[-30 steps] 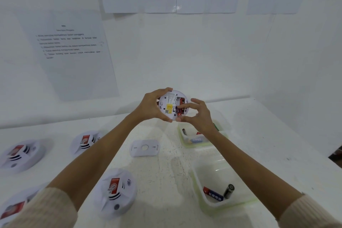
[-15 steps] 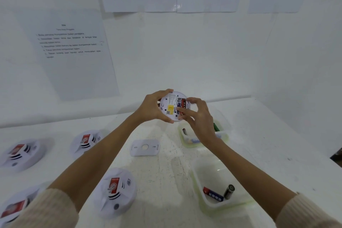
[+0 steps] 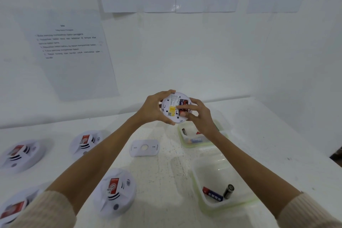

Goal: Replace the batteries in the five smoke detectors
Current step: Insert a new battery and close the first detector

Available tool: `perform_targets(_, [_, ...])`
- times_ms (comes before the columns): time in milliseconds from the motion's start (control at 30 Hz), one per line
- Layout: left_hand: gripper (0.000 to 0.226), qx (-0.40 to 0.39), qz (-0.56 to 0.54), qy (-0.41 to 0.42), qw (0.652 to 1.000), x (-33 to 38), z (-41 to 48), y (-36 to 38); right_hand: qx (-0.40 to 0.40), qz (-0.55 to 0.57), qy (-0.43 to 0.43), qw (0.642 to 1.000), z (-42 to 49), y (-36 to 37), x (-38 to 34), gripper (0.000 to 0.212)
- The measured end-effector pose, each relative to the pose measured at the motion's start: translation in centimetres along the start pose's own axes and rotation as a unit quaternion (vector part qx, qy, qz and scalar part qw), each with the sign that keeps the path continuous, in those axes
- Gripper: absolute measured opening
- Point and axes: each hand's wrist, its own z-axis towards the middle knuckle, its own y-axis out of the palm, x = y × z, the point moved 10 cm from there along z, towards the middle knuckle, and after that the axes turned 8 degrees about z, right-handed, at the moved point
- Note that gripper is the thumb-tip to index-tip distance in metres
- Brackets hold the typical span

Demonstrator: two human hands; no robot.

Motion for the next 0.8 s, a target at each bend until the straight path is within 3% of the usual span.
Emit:
perform_targets(367, [0.108,0.008,0.037,0.05,0.998,1.6,0.4,-0.1,0.095,0.024,0.029,0.995,0.2,-0.8,0.9,0.03])
perform_targets(667, [0.11,0.007,0.049,0.042,0.998,1.5,0.5,0.1,0.113,0.075,0.062,0.989,-0.1,-1.4,1.6,0.029])
perform_targets(800, [0.11,0.016,0.041,0.03,0.999,1.6,0.6,-0.2,0.117,0.075,0.038,0.99,-0.1,-1.9,0.9,0.036])
